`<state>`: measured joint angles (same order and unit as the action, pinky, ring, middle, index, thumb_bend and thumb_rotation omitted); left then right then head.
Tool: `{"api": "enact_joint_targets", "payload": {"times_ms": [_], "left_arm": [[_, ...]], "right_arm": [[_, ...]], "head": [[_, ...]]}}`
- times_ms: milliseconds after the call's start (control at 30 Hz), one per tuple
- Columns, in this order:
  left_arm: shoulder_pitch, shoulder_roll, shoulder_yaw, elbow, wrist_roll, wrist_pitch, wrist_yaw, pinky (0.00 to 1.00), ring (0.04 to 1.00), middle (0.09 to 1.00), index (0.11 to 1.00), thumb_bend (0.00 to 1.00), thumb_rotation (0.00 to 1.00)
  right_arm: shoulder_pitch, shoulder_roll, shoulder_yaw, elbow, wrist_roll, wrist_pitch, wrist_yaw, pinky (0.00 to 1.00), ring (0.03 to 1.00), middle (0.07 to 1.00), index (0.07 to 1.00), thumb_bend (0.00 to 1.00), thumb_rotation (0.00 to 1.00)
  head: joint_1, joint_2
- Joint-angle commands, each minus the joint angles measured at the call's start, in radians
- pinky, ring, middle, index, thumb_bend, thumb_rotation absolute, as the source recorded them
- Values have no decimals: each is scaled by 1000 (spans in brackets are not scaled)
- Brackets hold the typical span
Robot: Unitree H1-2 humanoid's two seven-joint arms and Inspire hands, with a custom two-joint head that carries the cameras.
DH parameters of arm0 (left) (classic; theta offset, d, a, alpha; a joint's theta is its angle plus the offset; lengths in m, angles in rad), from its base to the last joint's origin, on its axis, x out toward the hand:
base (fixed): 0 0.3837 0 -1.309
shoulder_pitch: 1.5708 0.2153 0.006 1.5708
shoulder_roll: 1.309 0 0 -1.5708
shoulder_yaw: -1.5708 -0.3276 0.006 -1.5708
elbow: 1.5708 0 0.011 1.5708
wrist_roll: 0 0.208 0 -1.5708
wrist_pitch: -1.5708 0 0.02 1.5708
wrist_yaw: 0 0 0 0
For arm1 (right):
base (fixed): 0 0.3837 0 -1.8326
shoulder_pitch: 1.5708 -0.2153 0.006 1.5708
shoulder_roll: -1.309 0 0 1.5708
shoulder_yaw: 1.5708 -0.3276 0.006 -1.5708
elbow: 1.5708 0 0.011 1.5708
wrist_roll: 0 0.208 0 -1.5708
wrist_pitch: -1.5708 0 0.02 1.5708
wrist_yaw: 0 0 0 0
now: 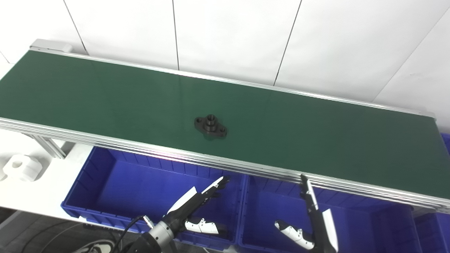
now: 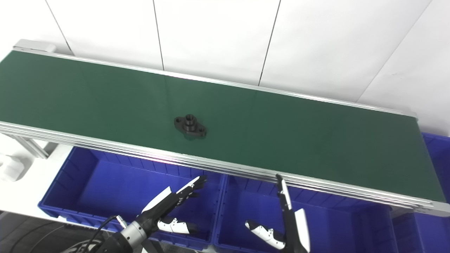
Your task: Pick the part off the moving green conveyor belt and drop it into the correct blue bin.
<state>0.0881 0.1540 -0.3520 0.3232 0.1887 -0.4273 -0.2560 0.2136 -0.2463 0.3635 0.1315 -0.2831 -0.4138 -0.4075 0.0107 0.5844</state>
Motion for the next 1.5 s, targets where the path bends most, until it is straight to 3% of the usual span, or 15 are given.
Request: {"api": "enact_joint_targets", "payload": {"times_ms": [0,100,300,533,800,900,1133,1333,1467], "left_arm": [[-20,7,-2,-24,3,-42,9,889,968,1000,1000,826,665],[-21,9,-3,-23,2,-42,11,891,972,1000,1000,823,664],[-22,9,-7,-17,15,-42,31,912,979,1000,1000,833,672],[-30,15,-25,-3,0,-42,55,905,975,1000,999,826,660],[-46,39,-48,17,-25,-43,84,893,965,996,999,811,653],[-56,52,-62,27,-26,-43,101,866,949,989,1000,815,682],[-80,70,-98,58,-37,-43,143,840,935,981,997,814,691],[-94,85,-118,70,-52,-43,158,867,945,985,998,803,686],[-98,90,-121,75,-70,-43,155,843,933,982,1000,792,679]], "right_arm": [[-19,-11,-1,-69,-8,-56,-42,912,946,964,962,850,587],[-28,-13,-26,-142,-21,-56,-29,897,918,931,945,841,542],[-49,4,-94,-255,-57,-46,42,878,893,912,933,834,565],[-90,51,-164,-341,-77,58,149,794,846,879,907,845,516],[-214,82,-180,-381,-164,255,297,753,827,867,890,826,450],[-289,91,-171,-370,-226,350,355,739,811,849,880,836,426],[-427,87,-163,-287,-277,478,454,749,827,848,864,855,382],[-508,84,-137,-218,-343,557,504,729,816,835,852,859,376],[-546,81,-114,-146,-369,555,502,729,807,825,837,845,340]], "head": [[-9,0],[-16,-2],[-20,-15],[-49,-34],[-174,-54],[-192,-57],[-217,-76],[-251,-81],[-290,-90]]}}
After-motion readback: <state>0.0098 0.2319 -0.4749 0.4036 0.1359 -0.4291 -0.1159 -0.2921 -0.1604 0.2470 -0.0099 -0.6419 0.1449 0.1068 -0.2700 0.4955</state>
